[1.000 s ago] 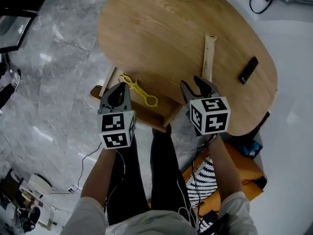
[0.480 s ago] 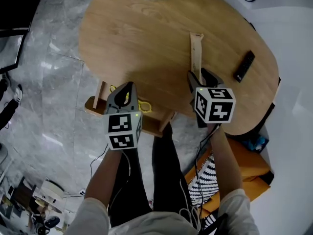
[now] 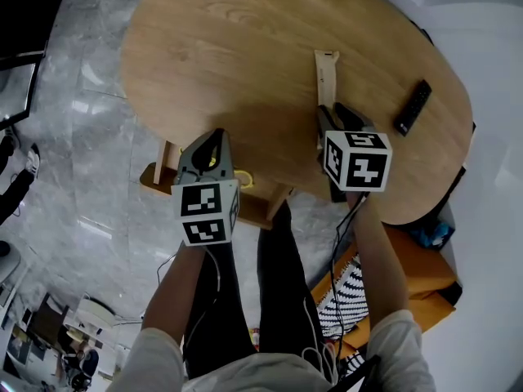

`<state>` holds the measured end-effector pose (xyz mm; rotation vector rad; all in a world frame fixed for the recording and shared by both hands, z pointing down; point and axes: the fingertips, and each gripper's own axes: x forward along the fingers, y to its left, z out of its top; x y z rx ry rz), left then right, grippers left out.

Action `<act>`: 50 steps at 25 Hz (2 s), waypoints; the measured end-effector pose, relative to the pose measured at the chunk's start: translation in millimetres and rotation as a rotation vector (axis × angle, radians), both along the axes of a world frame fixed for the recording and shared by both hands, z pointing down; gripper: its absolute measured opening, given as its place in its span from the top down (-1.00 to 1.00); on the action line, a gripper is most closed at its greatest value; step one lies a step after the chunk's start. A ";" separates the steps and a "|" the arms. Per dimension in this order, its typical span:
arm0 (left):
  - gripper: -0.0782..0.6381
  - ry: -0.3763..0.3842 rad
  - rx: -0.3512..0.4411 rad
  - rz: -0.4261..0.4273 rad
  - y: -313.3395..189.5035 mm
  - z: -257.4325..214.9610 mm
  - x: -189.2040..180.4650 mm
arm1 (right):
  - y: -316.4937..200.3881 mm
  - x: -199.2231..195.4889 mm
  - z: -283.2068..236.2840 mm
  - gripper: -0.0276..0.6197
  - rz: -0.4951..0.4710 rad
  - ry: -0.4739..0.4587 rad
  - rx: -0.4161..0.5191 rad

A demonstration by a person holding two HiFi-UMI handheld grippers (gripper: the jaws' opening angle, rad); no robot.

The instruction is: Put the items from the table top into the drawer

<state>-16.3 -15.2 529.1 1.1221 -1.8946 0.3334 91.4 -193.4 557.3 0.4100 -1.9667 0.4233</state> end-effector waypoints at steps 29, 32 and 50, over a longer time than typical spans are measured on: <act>0.75 0.010 -0.015 -0.151 123.3 -1.5 8.4 | 122.3 -24.8 -36.5 0.82 -0.203 -0.058 -0.042; 0.75 0.012 -0.018 -0.175 144.9 0.4 6.5 | 149.5 -32.1 -39.2 0.82 -0.258 -0.065 -0.065; 0.75 0.048 -0.047 -0.402 258.3 27.1 -4.6 | 314.9 -47.2 -8.5 0.82 -0.697 0.015 -0.169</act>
